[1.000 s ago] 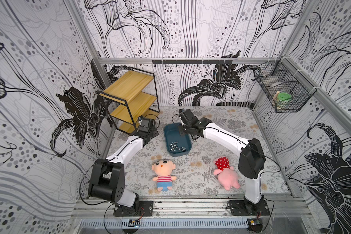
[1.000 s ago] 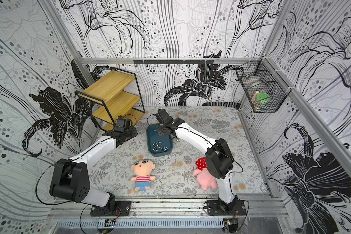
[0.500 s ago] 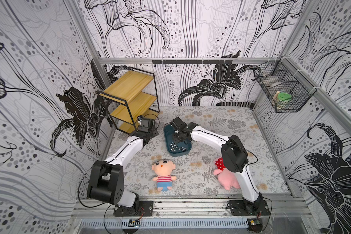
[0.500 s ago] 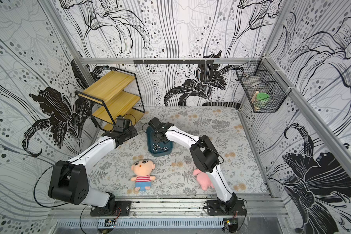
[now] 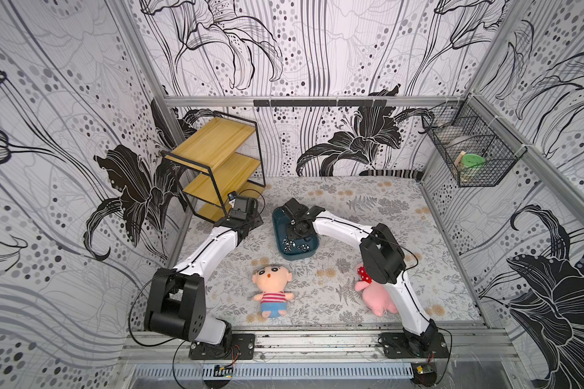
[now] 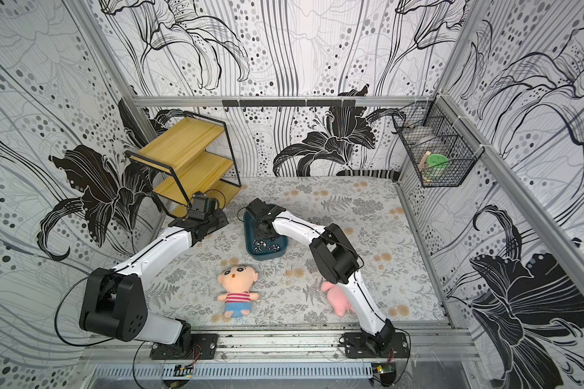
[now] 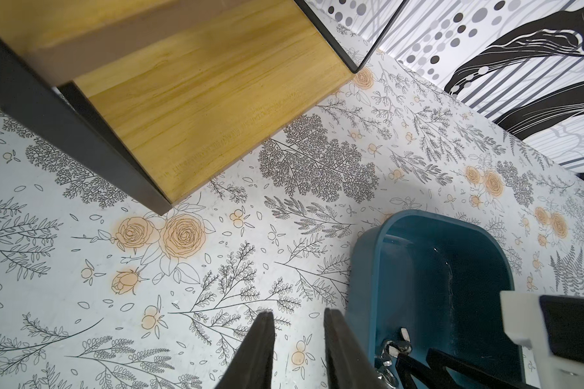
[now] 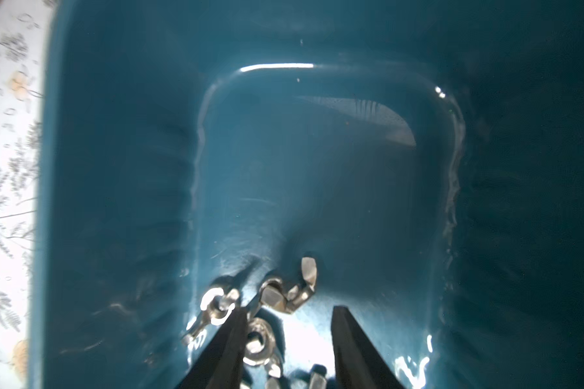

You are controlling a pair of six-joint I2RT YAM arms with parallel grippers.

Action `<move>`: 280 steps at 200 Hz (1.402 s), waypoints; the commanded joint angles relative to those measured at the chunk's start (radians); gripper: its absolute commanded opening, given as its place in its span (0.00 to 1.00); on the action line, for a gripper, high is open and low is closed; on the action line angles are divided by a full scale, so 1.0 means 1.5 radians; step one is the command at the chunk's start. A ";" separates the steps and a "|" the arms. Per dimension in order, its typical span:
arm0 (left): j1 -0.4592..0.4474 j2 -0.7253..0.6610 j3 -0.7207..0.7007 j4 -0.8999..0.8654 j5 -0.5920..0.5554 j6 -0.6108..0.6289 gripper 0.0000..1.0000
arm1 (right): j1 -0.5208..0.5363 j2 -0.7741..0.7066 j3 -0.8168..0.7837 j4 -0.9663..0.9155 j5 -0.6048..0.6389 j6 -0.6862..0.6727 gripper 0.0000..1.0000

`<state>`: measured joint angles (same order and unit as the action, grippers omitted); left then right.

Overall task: Take out the wing nut from the storage box
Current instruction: Pick up the wing nut from the storage box.

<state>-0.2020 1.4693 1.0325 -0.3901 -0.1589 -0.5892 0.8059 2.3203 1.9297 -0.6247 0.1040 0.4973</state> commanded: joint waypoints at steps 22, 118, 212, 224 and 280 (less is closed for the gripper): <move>0.000 -0.009 0.004 0.004 -0.012 0.007 0.32 | -0.010 0.023 0.018 -0.013 -0.007 0.018 0.46; -0.001 -0.009 -0.001 0.005 -0.012 0.007 0.32 | -0.018 0.045 0.029 -0.003 -0.017 0.017 0.32; -0.001 -0.010 -0.003 0.007 -0.011 0.005 0.32 | -0.021 0.029 0.005 0.021 -0.037 0.020 0.16; -0.001 -0.010 -0.003 0.008 -0.011 0.005 0.32 | -0.021 0.018 -0.003 0.028 -0.036 0.020 0.15; -0.001 -0.006 0.000 0.013 -0.007 0.003 0.32 | -0.021 -0.037 -0.020 0.035 -0.015 0.008 0.10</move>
<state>-0.2020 1.4693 1.0321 -0.3897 -0.1612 -0.5892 0.7780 2.3337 1.9160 -0.5606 0.0605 0.5152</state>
